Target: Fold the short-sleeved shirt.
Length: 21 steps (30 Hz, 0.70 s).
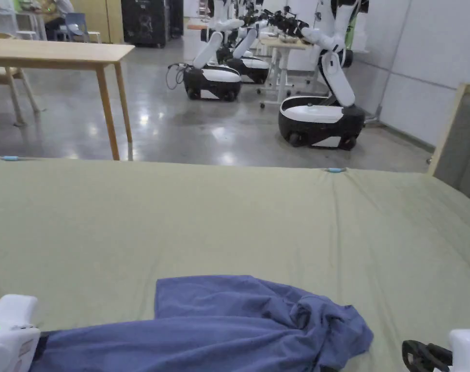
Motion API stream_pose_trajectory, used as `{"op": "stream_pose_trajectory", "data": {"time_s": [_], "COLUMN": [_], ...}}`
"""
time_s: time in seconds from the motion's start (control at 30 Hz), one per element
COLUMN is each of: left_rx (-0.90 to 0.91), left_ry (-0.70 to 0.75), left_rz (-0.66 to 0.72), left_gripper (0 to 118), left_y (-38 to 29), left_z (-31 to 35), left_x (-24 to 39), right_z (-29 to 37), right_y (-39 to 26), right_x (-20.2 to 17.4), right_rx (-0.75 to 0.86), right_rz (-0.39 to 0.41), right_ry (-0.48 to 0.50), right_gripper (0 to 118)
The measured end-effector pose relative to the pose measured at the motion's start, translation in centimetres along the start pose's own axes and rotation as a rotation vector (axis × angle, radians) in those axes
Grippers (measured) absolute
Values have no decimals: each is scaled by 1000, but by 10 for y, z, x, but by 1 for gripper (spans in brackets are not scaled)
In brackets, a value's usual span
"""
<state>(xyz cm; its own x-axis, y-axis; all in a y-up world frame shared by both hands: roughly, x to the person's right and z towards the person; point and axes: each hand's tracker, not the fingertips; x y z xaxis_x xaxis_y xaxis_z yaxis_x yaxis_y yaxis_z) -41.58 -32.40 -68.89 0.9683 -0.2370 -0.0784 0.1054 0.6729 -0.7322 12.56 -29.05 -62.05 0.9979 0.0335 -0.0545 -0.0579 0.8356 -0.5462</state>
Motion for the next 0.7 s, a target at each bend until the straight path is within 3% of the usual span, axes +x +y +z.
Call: {"op": "stream_pose_trajectory", "data": {"time_s": [0.07, 0.13, 0.17, 0.2, 0.23, 0.27, 0.3, 0.37, 0.53, 0.63, 0.7], "left_rx": [-20, -6, 12, 28, 21, 22, 27, 36, 38, 39, 34], "left_ry": [-117, -129, -127, -134, -156, -159, -164, -160, -146, -131, -128], "left_rz": [90, 85, 88, 88, 97, 104, 111, 111, 102, 92, 92], "left_gripper": [2, 2, 2, 2, 2, 2, 2, 2, 2, 2, 2], "left_y": [8, 21, 25, 28, 23, 25, 27, 23, 26, 25, 27], "left_z": [25, 28, 39, 48, 34, 37, 39, 42, 34, 33, 29], "left_x": [0, -17, -17, -17, -23, -26, -29, -23, -26, -20, -22], "right_z": [-27, -58, -74, -89, -109, -126, -136, -162, -199, -209, -207], "right_y": [1, 6, 9, 12, 14, 12, 11, 1, 3, 7, 9], "right_x": [17, 30, 33, 36, 36, 35, 37, 35, 23, 21, 31], "right_rx": [-38, -101, -133, -161, -205, -240, -183, -257, -270, -352, -339], "right_rz": [23, 58, 90, 120, 171, 233, 281, 366, 419, 371, 263], "right_ry": [-5, 43, 46, 45, 23, 18, -9, -27, 71, 197, 234], "right_gripper": [4, 4, 17, 49, 95, 118, 116, 113, 112, 88, 56]}}
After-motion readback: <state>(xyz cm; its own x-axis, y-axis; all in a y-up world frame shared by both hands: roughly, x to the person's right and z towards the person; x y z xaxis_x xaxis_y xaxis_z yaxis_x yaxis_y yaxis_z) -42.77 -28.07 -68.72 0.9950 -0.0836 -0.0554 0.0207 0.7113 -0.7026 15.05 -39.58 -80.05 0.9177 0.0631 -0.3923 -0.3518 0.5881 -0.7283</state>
